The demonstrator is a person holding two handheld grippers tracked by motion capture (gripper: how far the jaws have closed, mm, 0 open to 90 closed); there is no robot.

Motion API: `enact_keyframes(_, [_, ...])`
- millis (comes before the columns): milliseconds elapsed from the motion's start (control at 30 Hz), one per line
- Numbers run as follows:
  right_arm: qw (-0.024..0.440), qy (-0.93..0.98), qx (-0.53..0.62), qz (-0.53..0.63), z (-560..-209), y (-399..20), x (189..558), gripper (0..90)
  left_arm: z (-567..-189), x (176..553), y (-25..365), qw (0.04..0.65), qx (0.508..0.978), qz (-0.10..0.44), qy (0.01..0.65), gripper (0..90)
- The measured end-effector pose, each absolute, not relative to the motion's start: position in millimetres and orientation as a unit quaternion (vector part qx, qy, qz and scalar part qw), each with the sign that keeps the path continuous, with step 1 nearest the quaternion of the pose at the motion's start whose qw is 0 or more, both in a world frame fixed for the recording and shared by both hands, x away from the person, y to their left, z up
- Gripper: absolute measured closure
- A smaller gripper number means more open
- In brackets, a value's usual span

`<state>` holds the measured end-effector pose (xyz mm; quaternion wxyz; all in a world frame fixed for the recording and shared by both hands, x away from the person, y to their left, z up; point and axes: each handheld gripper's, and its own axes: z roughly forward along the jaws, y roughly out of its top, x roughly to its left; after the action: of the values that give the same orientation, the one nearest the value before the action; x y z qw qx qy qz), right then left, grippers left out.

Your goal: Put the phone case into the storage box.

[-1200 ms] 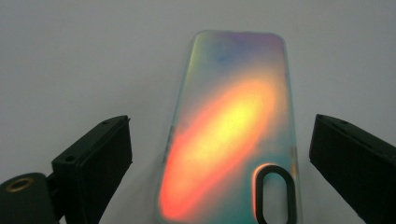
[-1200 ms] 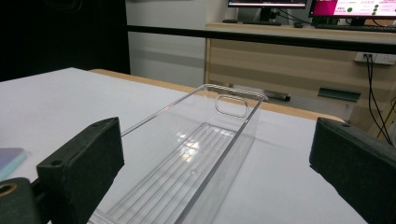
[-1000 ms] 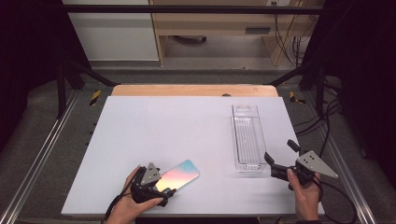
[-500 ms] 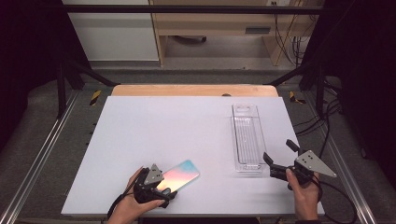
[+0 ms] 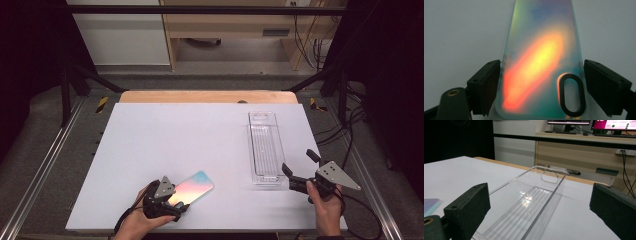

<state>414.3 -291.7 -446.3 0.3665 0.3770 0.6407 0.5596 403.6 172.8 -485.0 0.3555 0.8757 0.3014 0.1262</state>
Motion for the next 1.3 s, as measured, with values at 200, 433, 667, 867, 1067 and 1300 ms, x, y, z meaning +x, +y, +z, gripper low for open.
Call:
enact_keyframes(200, [0.367,0.636,0.381,0.562,-445.1,-293.9,413.2,3.4,-478.2,406.9,172.0,0.366,0.868,0.125,0.311,16.8])
enact_keyframes(433, [0.369,0.637,0.378,0.561,-443.7,-292.0,413.2,3.4,-464.9,418.5,173.0,0.368,0.866,0.132,0.311,17.0])
enact_keyframes(667, [0.373,0.636,0.376,0.562,-443.1,-293.2,412.5,3.5,-452.9,428.8,170.0,0.377,0.861,0.139,0.312,17.0])
enact_keyframes(867, [0.391,0.628,0.372,0.560,-439.8,-294.7,408.6,3.8,-440.9,439.1,168.3,0.378,0.860,0.145,0.312,17.0])
enact_keyframes(1067, [0.413,0.634,0.355,0.549,-433.3,-288.7,405.7,3.8,-433.2,449.9,166.2,0.379,0.860,0.147,0.309,17.0])
enact_keyframes(1300, [0.442,0.651,0.320,0.528,-414.0,-257.9,396.0,2.9,-432.4,455.5,168.2,0.387,0.858,0.143,0.307,17.0])
